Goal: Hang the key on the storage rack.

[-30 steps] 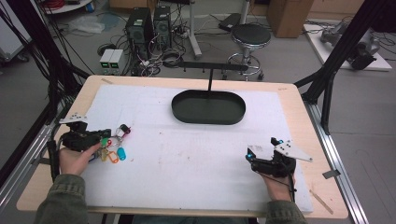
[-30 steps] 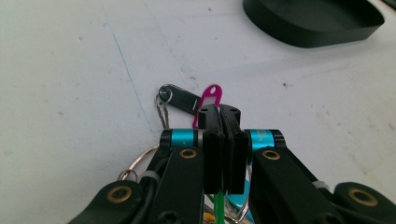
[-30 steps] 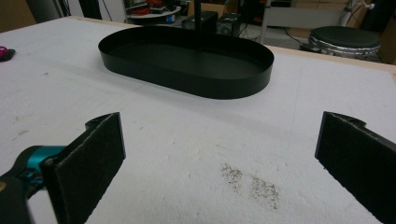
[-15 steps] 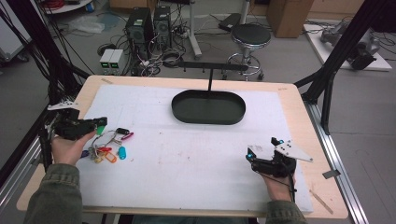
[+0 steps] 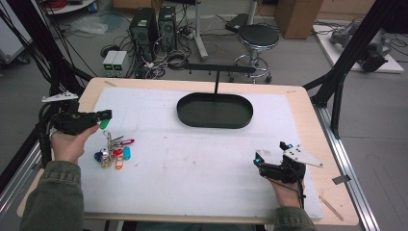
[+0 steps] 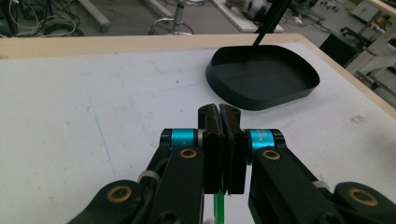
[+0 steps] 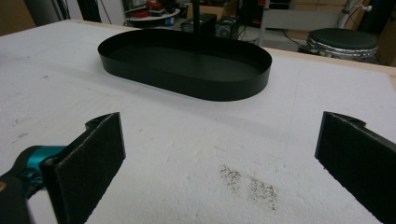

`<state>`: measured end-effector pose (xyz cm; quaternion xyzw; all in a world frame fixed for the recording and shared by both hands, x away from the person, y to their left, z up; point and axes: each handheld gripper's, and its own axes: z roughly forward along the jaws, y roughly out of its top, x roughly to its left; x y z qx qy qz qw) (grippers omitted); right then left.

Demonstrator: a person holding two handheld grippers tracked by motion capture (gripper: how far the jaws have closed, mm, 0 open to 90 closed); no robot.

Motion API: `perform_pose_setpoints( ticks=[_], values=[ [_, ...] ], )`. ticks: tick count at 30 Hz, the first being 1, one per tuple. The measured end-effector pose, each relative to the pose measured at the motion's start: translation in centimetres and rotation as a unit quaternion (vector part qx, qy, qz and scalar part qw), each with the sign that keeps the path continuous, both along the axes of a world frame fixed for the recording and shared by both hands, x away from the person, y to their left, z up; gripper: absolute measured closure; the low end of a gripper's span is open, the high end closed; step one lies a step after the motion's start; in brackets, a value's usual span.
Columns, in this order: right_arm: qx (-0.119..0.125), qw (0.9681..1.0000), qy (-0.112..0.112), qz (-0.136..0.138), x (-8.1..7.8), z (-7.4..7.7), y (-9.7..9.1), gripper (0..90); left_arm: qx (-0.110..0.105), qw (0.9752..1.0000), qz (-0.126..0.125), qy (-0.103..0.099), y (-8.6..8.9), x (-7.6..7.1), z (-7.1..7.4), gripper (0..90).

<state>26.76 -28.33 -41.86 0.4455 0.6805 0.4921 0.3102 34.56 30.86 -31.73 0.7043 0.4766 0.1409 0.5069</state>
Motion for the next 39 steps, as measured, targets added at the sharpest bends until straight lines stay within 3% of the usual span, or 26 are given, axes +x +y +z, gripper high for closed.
perform_pose_setpoints(
  ticks=[6, 13, 18, 28, 34, 39],
  values=[
    [-0.001, 1.0000, 0.002, 0.000, -0.1, 0.0, 0.0, 0.5, 0.011, 0.9998, -0.014, -0.011, -1.2, 0.5, 1.6, 87.9],
    [0.000, 1.0000, 0.002, 0.000, 0.0, 0.0, 0.0, 0.5, -0.014, 0.9994, -0.024, -0.023, -1.9, 1.0, 3.1, 87.9],
    [-0.001, 1.0000, 0.000, 0.001, -0.1, 0.0, 0.0, 0.5, -0.016, 0.9989, -0.031, -0.031, -2.8, 1.4, 4.2, 87.9],
    [-0.001, 1.0000, 0.001, 0.001, 0.0, 0.0, 0.0, 0.5, 0.001, 0.9973, -0.050, -0.055, -5.2, 2.3, 7.4, 87.9],
    [0.000, 1.0000, 0.001, 0.002, 0.0, 0.0, -0.1, 0.5, 0.007, 0.9966, -0.062, -0.054, -6.6, 3.2, 8.7, 87.8],
    [0.002, 1.0000, 0.001, 0.001, -0.1, 0.0, -0.1, 0.5, 0.024, 0.9955, -0.074, -0.054, -8.0, 3.7, 9.4, 87.8]
  ],
)
